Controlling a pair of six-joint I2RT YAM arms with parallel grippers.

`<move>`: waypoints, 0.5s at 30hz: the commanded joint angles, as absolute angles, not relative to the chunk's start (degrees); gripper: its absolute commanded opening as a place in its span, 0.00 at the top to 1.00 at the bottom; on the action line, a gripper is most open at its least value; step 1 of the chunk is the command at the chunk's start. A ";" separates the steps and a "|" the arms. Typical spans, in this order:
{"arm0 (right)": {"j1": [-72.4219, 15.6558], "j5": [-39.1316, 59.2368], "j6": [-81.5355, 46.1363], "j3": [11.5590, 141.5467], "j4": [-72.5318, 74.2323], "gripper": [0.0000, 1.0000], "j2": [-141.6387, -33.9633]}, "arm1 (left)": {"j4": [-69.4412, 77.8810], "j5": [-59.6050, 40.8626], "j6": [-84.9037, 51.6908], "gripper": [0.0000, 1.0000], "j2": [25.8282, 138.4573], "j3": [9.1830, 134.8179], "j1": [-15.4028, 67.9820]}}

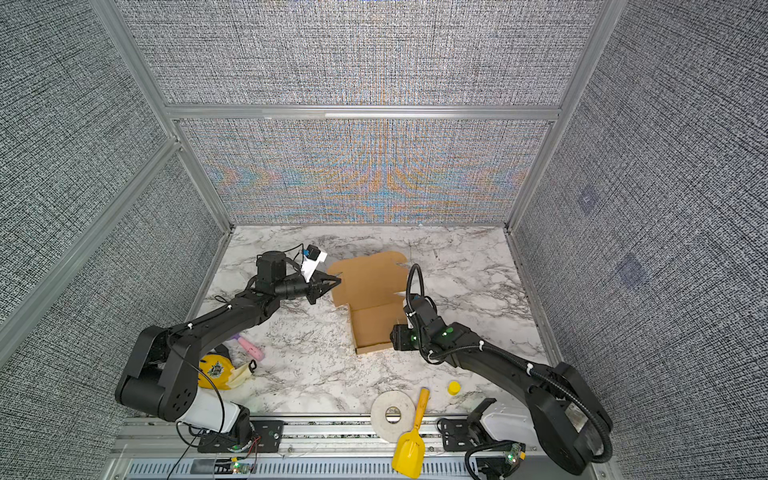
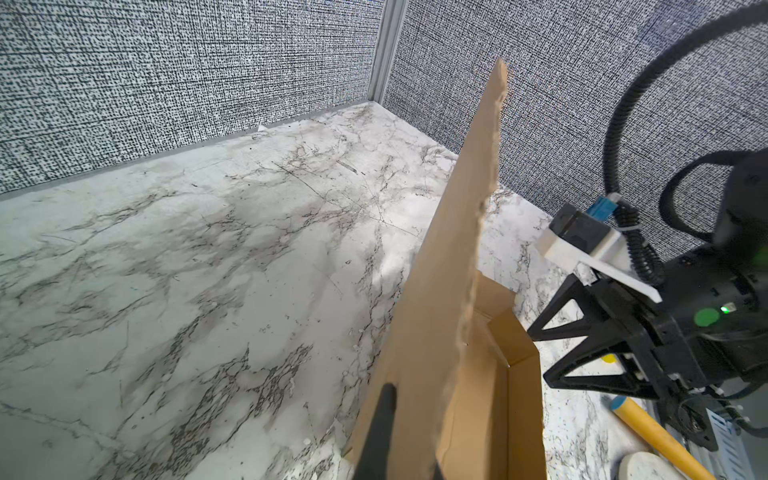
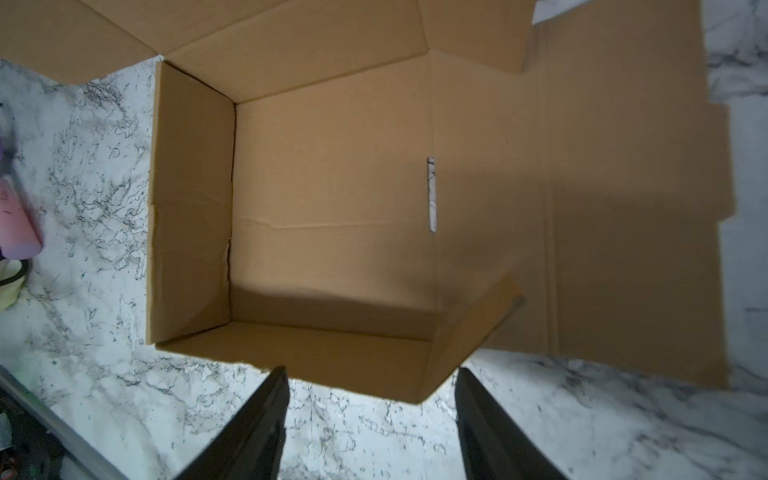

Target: Fold the paper box

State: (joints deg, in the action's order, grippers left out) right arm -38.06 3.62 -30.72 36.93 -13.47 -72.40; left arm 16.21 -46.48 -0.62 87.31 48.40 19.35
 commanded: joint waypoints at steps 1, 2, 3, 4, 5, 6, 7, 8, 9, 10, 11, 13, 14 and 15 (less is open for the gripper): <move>-37.49 6.78 -23.68 38.32 -12.56 0.36 -74.78 | 15.75 -46.65 0.02 1.00 87.28 48.35 19.34; -37.32 6.90 -23.09 38.96 -13.79 0.36 -75.38 | 15.49 -46.75 -0.02 1.00 87.18 48.52 19.31; -37.18 6.61 -22.70 39.78 -15.48 0.36 -75.50 | 15.34 -46.76 -0.01 1.00 87.04 48.69 19.29; -37.11 6.38 -22.35 40.24 -17.13 0.36 -75.05 | 15.36 -46.75 0.17 1.00 86.94 48.54 19.33; -37.10 6.34 -22.08 40.00 -17.86 0.36 -73.86 | 15.45 -46.59 0.55 1.00 86.92 48.27 19.40; -37.09 6.33 -21.98 39.40 -18.21 0.36 -72.50 | 15.56 -46.46 0.83 1.00 87.02 48.18 19.34; -36.71 6.41 -22.05 38.37 -18.41 0.36 -70.73 | 15.65 -46.32 0.92 1.00 87.03 48.00 19.35; -36.41 6.68 -22.03 37.19 -18.63 0.36 -68.97 | 15.56 -46.40 0.67 1.00 87.08 48.10 19.34; -36.15 6.91 -21.82 35.96 -18.56 0.36 -67.82 | 15.47 -46.54 0.26 1.00 87.10 48.40 19.36; -35.92 7.15 -21.67 34.71 -18.29 0.36 -66.43 | 15.50 -46.86 0.01 1.00 87.09 48.45 19.34; -35.70 8.04 -21.07 33.54 -17.60 0.36 -65.39 | 15.57 -47.02 0.00 1.00 87.01 48.57 19.41; -35.67 9.90 -18.95 32.16 -16.54 0.36 -64.35 | 15.73 -46.86 0.21 1.00 87.20 48.29 19.34; -35.59 10.57 -18.04 32.12 -17.05 0.36 -64.32 | 15.82 -46.63 0.35 1.00 87.32 48.25 19.34; -35.60 11.17 -17.25 32.53 -18.10 0.36 -64.49 | 15.76 -46.49 0.33 1.00 87.36 48.25 19.41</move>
